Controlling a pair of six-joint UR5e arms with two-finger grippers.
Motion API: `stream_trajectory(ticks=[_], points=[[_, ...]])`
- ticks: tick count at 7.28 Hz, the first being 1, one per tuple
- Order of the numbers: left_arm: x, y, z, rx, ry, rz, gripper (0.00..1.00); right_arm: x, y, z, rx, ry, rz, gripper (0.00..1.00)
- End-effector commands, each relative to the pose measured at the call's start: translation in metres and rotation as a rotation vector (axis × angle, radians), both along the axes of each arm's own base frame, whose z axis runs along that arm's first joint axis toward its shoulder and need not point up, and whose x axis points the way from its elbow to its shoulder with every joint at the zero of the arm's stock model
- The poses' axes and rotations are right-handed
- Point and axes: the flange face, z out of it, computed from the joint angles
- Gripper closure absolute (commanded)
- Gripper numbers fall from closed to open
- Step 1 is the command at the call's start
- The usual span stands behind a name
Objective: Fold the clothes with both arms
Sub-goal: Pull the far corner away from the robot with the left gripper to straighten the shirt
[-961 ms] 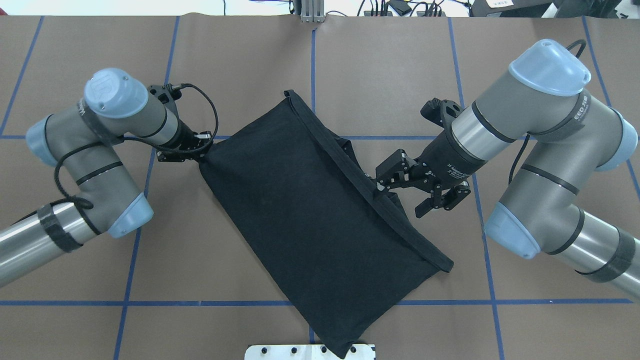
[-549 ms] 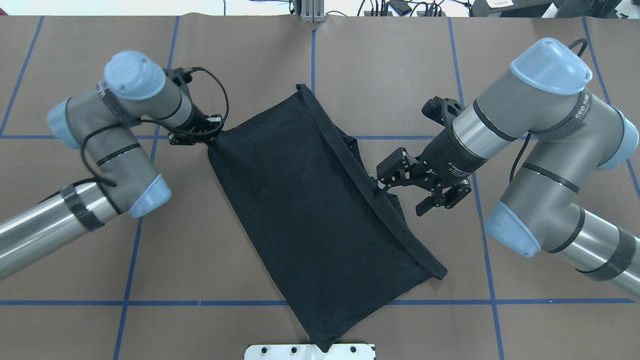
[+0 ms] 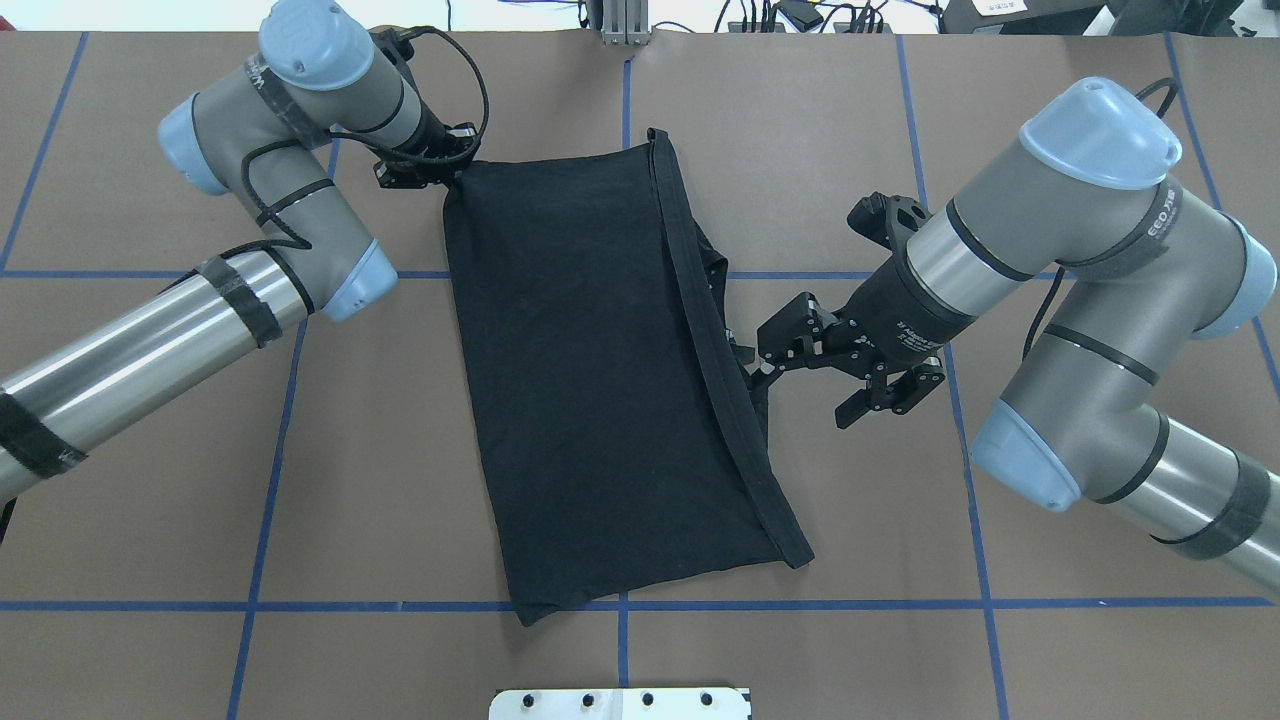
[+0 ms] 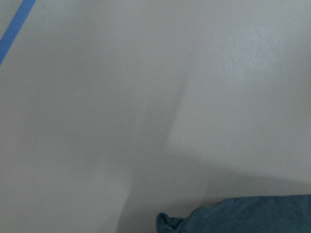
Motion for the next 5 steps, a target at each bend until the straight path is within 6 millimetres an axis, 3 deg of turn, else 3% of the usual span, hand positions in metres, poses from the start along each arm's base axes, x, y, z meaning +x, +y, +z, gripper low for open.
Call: stream_trajectory(ticks=[1, 5], points=[[0.011, -0.022, -0.020, 0.047, 0.020, -0.039, 1.00, 0.000, -0.002, 0.002, 0.000, 0.004, 0.005, 0.00], [0.016, -0.035, -0.021, 0.103, 0.032, -0.076, 1.00, -0.002, -0.006, 0.009, -0.001, 0.021, 0.022, 0.00]])
